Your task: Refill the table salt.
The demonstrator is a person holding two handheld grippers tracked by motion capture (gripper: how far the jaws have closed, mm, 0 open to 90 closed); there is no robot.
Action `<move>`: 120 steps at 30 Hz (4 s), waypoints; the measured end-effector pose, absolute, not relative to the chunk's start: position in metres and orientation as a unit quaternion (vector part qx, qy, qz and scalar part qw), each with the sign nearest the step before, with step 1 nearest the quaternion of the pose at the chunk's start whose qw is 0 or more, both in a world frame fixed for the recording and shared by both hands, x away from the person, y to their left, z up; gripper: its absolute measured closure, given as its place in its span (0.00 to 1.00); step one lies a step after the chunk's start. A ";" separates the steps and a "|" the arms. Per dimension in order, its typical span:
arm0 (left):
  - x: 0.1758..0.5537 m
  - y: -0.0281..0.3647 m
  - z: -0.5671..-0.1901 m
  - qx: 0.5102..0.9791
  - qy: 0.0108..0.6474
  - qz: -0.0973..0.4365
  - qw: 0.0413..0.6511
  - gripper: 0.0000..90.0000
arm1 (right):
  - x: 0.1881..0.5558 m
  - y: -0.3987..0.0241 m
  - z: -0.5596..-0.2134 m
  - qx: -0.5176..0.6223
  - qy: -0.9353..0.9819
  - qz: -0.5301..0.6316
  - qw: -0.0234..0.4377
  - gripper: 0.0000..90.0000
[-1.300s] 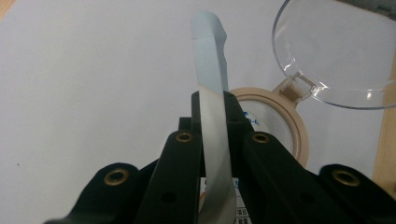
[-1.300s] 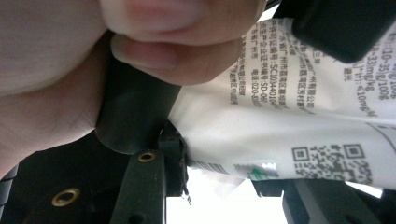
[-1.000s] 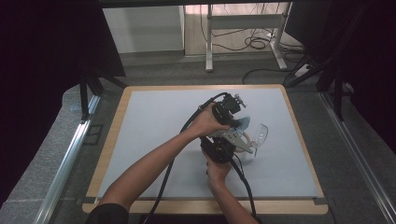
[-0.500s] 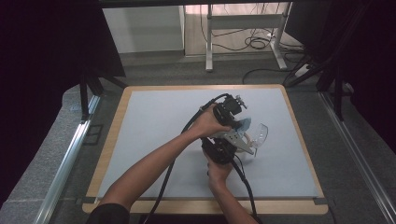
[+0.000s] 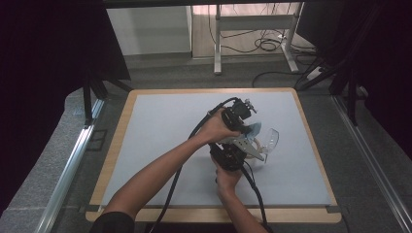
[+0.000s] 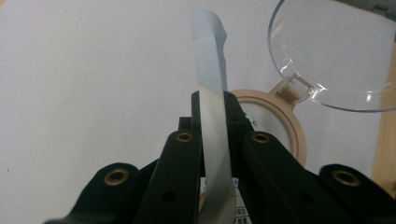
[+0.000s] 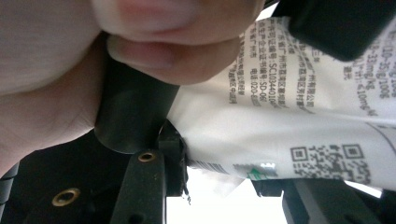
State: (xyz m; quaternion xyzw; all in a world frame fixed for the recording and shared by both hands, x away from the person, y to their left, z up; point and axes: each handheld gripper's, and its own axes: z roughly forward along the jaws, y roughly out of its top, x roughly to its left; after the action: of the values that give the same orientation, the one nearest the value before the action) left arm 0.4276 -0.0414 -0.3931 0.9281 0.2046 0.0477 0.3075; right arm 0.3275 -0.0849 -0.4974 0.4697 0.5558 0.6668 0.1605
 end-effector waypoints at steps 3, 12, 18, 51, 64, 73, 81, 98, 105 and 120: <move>0.428 -0.040 -0.392 0.926 0.207 0.044 0.312 0.97 | 0.328 -0.085 -0.497 0.468 0.555 0.669 0.159 0.70; 0.427 -0.041 -0.391 0.928 0.204 0.048 0.307 0.97 | 0.328 -0.084 -0.495 0.466 0.558 0.667 0.164 0.70; 0.427 -0.037 -0.393 0.925 0.209 0.044 0.314 0.97 | 0.327 -0.084 -0.498 0.459 0.568 0.663 0.166 0.70; 0.421 -0.005 -0.395 0.898 0.235 0.026 0.370 0.96 | 0.306 -0.100 -0.522 0.430 0.632 0.621 0.173 0.65; 0.413 0.008 -0.394 0.890 0.234 0.015 0.391 0.96 | 0.295 -0.117 -0.530 0.450 0.662 0.576 0.167 0.57; 0.411 0.019 -0.403 0.879 0.247 0.006 0.408 0.98 | 0.295 -0.130 -0.531 0.469 0.659 0.564 0.166 0.54; 0.408 0.021 -0.404 0.878 0.244 0.002 0.411 0.99 | 0.295 -0.131 -0.531 0.467 0.662 0.561 0.171 0.54; 0.404 0.028 -0.403 0.870 0.248 0.011 0.427 0.99 | 0.293 -0.139 -0.532 0.471 0.656 0.563 0.176 0.54; 0.403 0.035 -0.405 0.867 0.249 0.013 0.431 0.99 | 0.290 -0.145 -0.529 0.465 0.657 0.564 0.184 0.54; 0.402 0.056 -0.410 0.858 0.262 0.019 0.440 0.99 | 0.277 -0.159 -0.525 0.451 0.660 0.573 0.180 0.53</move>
State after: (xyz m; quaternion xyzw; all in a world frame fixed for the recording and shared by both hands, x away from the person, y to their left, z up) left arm 0.4015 0.0560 -0.4100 0.8584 0.2622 0.0190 0.4404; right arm 0.2768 -0.1589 -0.5250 0.4505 0.6605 0.5730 0.1804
